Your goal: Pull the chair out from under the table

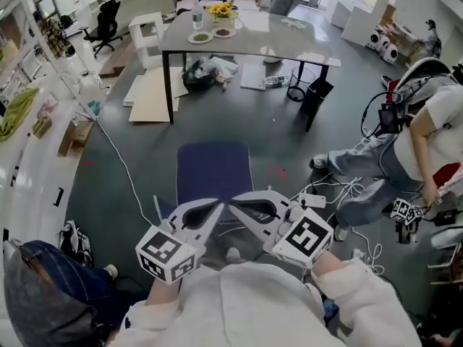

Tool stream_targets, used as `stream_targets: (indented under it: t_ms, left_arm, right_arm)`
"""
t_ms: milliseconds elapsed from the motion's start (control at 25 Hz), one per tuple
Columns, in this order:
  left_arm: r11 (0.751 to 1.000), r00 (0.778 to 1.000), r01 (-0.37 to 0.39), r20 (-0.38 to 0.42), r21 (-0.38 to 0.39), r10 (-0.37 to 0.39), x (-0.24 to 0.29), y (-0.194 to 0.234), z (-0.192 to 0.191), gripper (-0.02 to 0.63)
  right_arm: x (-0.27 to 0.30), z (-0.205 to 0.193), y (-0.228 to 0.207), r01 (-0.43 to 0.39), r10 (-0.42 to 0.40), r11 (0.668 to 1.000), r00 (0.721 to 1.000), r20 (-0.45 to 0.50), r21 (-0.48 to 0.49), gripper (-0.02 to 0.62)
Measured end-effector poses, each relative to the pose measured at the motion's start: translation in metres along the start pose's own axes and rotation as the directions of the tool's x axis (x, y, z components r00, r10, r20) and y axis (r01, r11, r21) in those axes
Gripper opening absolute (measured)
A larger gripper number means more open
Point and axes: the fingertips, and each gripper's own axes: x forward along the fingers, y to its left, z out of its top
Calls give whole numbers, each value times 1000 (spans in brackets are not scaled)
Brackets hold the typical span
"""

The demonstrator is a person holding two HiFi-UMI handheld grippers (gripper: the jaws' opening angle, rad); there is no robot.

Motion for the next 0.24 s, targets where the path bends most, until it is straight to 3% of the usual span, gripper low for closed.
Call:
stream_targets:
  t_ms: [240]
  left_arm:
    - [1000,1000,9,-15,14,-9,15,7,4,14]
  right_arm:
    - [0,7,-16,-74,69,994,996,-64,-81,2]
